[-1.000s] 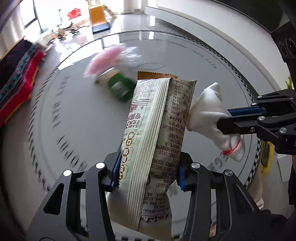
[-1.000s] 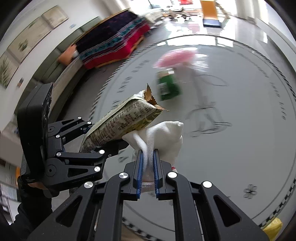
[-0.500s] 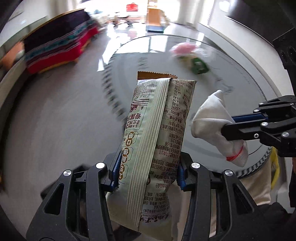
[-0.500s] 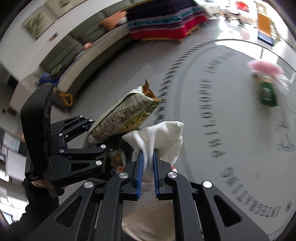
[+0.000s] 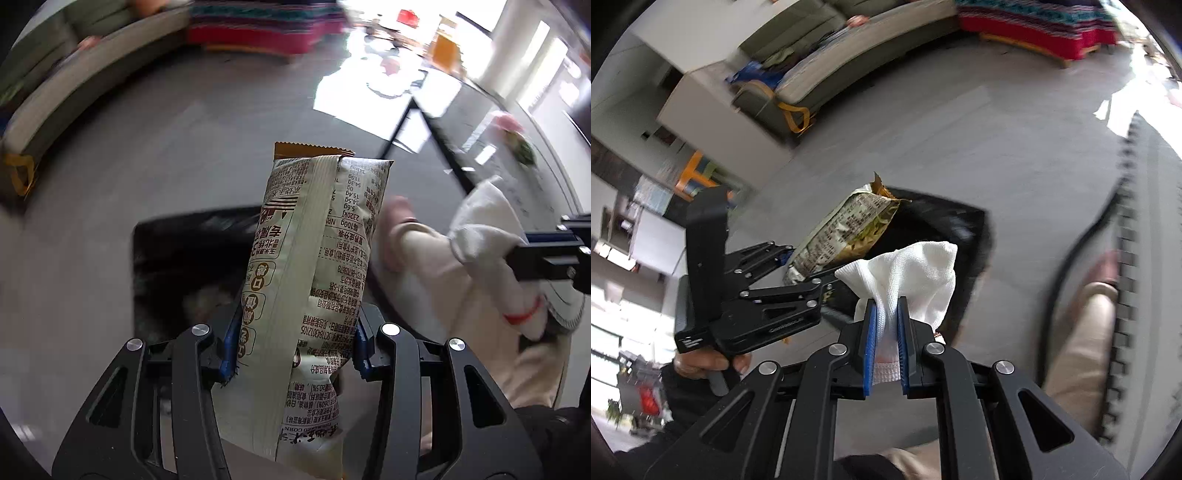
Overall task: Collect trash
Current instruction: 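Carry the snack bag and white cloth with both tools to the bin, then open both tools to drop the snack bag and cloth into the bin, then move both tools back over the table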
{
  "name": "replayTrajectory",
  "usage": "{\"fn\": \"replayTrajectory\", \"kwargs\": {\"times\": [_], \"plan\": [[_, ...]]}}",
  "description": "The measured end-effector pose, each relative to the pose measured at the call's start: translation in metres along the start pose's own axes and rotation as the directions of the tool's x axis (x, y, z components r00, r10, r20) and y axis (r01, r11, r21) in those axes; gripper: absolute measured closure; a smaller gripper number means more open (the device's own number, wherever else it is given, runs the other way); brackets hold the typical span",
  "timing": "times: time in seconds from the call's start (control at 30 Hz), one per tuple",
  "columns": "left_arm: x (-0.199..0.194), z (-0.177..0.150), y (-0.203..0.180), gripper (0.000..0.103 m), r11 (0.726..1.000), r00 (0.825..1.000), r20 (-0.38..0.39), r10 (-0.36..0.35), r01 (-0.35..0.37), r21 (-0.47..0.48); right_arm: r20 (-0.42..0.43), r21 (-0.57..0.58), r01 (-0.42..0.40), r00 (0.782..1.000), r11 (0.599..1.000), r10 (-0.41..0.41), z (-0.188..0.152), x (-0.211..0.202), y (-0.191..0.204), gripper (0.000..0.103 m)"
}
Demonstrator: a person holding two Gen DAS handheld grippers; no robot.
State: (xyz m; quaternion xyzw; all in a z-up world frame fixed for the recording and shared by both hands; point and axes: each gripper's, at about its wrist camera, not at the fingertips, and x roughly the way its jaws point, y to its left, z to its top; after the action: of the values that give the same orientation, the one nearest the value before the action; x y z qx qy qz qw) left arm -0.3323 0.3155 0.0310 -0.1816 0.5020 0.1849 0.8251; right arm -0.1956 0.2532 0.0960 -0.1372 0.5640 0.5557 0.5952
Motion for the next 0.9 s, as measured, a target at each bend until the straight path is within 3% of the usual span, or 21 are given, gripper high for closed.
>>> {"fn": "replayTrajectory", "kwargs": {"times": [0.07,0.1,0.17,0.27,0.67,0.9], "plan": [[-0.004,-0.012,0.025,0.044,0.997,1.0,0.0,0.027,-0.027,-0.066,-0.022,-0.023,0.001,1.0,1.0,-0.002,0.007,0.015,0.014,0.054],[-0.006,-0.014,0.03,0.01,0.994,0.998,0.007,0.061,-0.061,-0.09,-0.03,-0.02,0.019,0.999,1.0,-0.02,0.012,0.026,0.021,0.029],[-0.016,-0.021,0.044,0.006,0.979,0.985,0.05,0.163,-0.155,-0.135,-0.007,-0.003,0.0,1.0,1.0,0.0,0.016,0.031,0.027,0.028],[-0.017,-0.025,0.054,0.006,0.962,0.974,0.033,0.223,-0.215,-0.167,-0.027,0.002,-0.021,0.999,1.0,0.021,0.021,0.041,0.033,0.028],[-0.006,-0.021,0.052,0.006,0.975,0.986,0.011,0.167,-0.163,-0.152,-0.008,0.04,-0.011,1.0,0.999,0.012,0.009,0.023,0.011,0.028],[-0.01,0.003,0.02,0.006,0.991,0.996,0.056,0.071,-0.064,-0.121,0.059,0.057,0.037,0.997,0.998,-0.041,0.003,-0.008,-0.015,0.028]]}}
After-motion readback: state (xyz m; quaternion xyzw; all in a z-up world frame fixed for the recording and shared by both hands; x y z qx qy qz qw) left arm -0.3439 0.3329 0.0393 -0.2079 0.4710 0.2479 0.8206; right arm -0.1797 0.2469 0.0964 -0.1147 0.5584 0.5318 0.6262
